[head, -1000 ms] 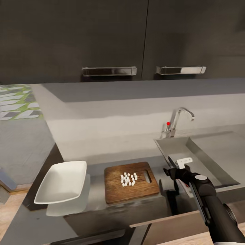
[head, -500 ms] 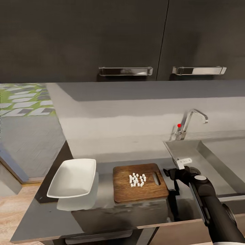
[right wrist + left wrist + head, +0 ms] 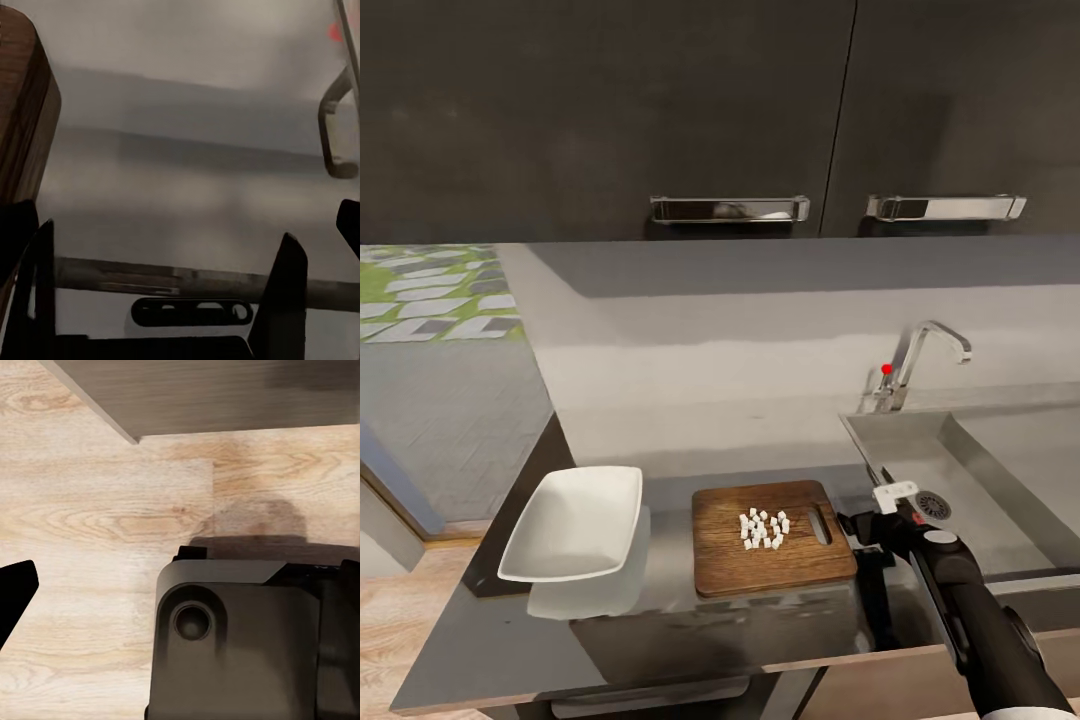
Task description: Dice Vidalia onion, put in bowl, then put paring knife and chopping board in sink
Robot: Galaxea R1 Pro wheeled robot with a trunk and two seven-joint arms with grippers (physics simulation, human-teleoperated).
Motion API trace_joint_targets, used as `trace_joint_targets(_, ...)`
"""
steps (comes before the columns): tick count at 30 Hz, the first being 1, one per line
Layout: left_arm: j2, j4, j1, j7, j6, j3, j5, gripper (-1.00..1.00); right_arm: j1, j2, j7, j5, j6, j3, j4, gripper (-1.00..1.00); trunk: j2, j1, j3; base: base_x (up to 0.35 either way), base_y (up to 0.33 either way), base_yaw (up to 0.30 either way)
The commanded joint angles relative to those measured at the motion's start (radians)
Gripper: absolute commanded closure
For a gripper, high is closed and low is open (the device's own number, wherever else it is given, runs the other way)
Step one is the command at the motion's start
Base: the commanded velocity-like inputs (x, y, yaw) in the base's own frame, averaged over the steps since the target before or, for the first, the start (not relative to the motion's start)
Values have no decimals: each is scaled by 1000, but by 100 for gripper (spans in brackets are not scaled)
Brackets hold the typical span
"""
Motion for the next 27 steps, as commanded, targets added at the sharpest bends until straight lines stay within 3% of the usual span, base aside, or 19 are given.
trace_joint_targets(1, -1, 4, -2, 1, -7, -9, 10, -100, -1, 0, 9, 10, 1, -1, 0, -100, -1, 0, -1, 0, 0, 0)
trace_joint_targets(17, -2, 5, -2, 1, -6, -9, 10, -100, -1, -4, 19, 3, -7, -14, -9, -100, -1, 0, -1, 0, 0, 0)
trace_joint_targets(27, -2, 6, -2, 1, -6, -9, 10, -100, -1, -8, 46, 2, -1, -85, -93, -100, -1, 0, -1, 0, 0, 0)
